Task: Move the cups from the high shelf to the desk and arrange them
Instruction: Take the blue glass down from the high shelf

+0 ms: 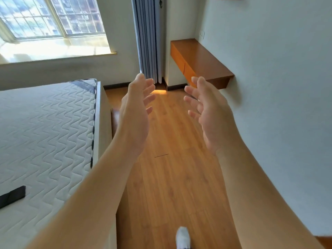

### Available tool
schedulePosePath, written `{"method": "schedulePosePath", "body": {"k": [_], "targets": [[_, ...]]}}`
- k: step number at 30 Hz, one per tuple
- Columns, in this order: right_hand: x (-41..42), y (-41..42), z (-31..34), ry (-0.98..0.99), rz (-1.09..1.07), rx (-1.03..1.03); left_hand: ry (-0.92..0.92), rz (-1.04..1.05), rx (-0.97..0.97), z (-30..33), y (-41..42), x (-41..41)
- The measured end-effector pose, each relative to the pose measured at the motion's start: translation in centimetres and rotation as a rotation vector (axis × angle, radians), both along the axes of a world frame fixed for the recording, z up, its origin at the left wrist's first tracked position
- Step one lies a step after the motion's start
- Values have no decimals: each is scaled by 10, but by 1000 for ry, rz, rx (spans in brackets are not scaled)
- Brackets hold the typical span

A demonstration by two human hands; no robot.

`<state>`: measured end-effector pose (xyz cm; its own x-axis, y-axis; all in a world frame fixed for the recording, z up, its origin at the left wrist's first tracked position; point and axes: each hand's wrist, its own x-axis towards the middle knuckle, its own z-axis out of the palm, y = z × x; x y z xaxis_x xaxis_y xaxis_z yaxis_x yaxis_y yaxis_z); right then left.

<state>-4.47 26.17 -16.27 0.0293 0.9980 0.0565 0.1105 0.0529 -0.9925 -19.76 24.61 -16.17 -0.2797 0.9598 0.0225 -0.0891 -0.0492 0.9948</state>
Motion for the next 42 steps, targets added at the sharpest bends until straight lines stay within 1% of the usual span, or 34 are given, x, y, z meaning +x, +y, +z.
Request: {"method": "schedulePosePath", "body": {"k": [8, 11, 15, 19, 25, 32, 37, 42], "targets": [[-26, 105, -37, 40, 92, -20, -5, 53, -89, -26, 88, -27], [-29, 152, -41, 39, 131, -17, 3, 84, -109, -29, 130, -32], [-32, 211, -48, 64, 128, -31, 29, 114, -118, -38, 181, -43], [-45, 255, -55, 93, 150, -60, 45, 146, -136, -43, 220, -64], [-87, 304, -69, 62, 170, -102, -31, 173, -128, -54, 276, -111], [-160, 374, -77, 20, 104, -117, -70, 91, -141, -83, 351, -179], [-211, 427, -72, 0, 47, -136, -105, 31, -143, -88, 416, -237], [-245, 472, -72, -5, 23, -142, -84, -21, -140, -89, 471, -264]]}}
